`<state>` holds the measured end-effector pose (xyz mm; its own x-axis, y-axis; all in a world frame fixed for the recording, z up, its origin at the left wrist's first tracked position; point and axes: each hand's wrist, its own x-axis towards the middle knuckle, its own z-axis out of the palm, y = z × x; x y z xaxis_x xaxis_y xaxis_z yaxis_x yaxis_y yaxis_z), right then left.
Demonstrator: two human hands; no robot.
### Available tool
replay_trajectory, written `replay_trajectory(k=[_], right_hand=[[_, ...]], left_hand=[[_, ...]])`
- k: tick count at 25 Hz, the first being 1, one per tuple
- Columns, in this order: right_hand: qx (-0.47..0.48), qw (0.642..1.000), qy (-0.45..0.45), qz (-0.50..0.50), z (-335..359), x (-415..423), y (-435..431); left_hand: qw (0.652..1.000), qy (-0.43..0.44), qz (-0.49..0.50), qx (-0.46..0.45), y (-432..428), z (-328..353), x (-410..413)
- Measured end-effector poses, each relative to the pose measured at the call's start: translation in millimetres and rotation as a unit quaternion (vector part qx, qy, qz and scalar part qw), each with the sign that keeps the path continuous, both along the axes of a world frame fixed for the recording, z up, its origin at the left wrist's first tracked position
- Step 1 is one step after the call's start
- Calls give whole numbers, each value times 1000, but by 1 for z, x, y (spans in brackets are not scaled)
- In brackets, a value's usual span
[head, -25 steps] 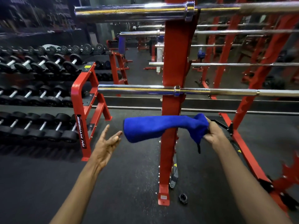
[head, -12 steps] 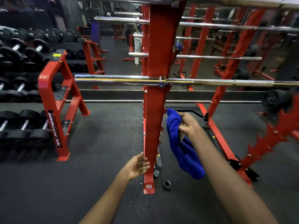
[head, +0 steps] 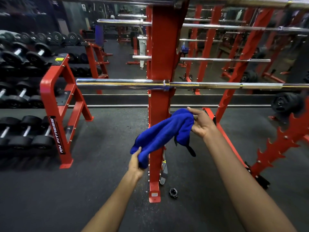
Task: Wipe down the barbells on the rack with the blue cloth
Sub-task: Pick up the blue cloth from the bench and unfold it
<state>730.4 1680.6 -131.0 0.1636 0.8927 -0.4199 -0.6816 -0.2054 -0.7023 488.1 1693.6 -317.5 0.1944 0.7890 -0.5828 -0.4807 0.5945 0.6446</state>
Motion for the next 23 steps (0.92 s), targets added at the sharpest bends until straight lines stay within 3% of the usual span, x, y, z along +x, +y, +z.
replay_trajectory(k=[3,7,11,14,15,16,17,18,19,20,21,23], right_hand=[[-36,998,-45,7,-19,13,-8],[-77,994,-72,17,-47,7,-5],[-71,986,-147,-22,-63,4,6],[-83,970,-218,-63,-75,9,11],[-91,970,-213,-67,-77,11,10],[-100,973,-197,-62,-79,12,9],[-107,978,-174,-40,-81,14,7],[-114,982,-151,-12,-80,15,5],[-119,983,-139,12,-79,15,3],[-118,984,-130,24,-82,16,4],[-115,985,-126,31,-85,16,4],[-116,983,-139,35,-91,13,2]], left_hand=[[956,258,14,138,28,-13,-39],[814,527,-21,243,37,-7,-68],[680,630,-13,375,25,6,-74],[611,677,22,409,23,14,-82],[616,664,43,422,25,19,-85],[657,631,66,407,27,25,-85],[735,576,85,348,32,29,-84],[834,478,101,255,39,35,-85],[924,335,101,157,43,42,-86],[972,209,71,76,48,43,-91],[989,141,18,27,50,43,-97],[989,110,-93,31,44,47,-108]])
